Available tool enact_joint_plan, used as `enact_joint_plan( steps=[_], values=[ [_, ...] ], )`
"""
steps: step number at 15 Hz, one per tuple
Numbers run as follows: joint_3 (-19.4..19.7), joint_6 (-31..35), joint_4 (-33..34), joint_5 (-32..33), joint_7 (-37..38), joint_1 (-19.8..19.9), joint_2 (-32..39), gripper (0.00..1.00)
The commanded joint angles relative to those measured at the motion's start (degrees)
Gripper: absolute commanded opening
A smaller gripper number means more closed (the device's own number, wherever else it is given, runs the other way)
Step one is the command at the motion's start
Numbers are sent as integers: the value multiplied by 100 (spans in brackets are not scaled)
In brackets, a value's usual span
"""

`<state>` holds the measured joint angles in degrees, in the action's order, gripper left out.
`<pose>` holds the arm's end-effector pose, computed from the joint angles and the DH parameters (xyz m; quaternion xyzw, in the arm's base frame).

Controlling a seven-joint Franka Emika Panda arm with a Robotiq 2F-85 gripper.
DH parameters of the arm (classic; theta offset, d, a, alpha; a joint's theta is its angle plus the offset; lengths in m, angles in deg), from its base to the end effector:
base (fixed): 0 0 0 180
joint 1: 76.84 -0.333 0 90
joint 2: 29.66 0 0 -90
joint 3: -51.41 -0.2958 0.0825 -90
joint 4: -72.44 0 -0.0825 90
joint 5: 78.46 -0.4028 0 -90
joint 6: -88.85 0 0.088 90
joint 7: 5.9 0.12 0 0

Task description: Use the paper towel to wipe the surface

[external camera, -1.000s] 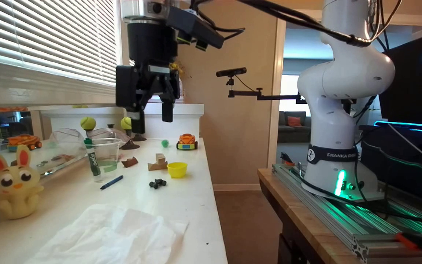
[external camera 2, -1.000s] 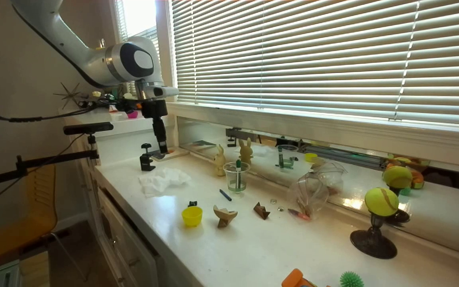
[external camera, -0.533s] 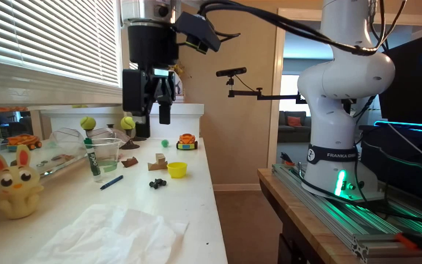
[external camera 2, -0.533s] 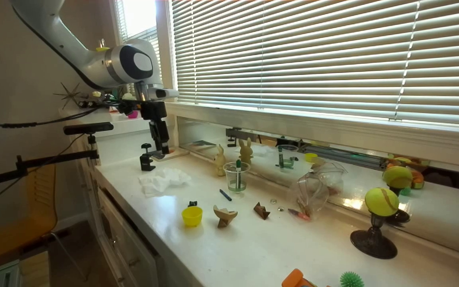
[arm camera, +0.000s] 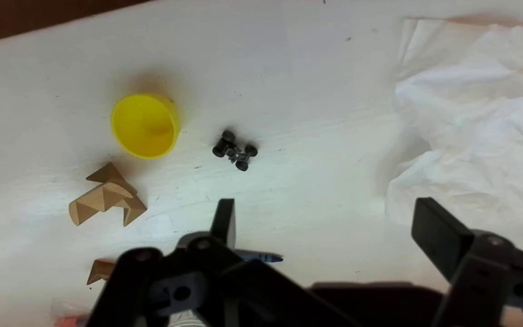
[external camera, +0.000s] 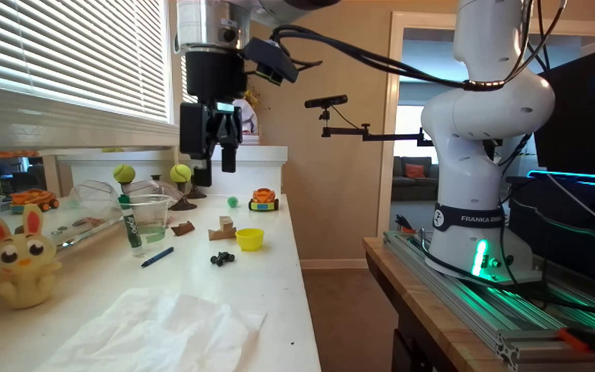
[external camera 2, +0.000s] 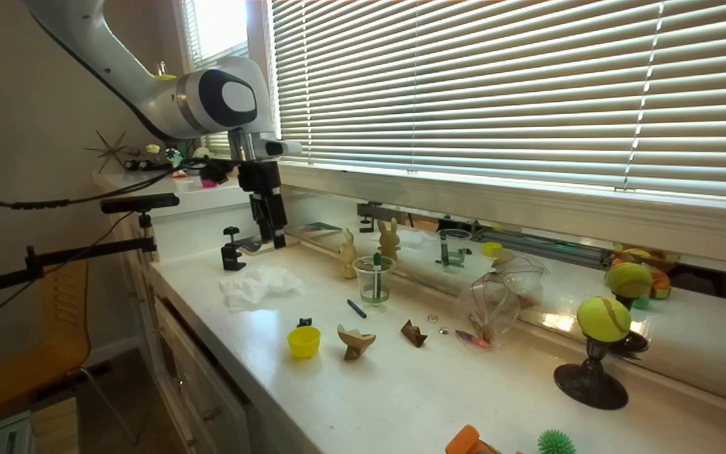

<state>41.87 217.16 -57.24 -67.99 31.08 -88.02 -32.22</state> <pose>0.4993 0.1811 0.3370 0.9934 -0.0856 0.0452 0.0617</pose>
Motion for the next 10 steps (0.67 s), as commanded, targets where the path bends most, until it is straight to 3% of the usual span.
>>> enact_joint_plan(
  steps=[1,5,10],
  values=[
    [17,401,-508,-261,-722,107,-479,100],
    [4,725,-772,-252,-1130,145,-675,100],
    [-74,572,-540,-47,-882,187,-407,100]
  ],
)
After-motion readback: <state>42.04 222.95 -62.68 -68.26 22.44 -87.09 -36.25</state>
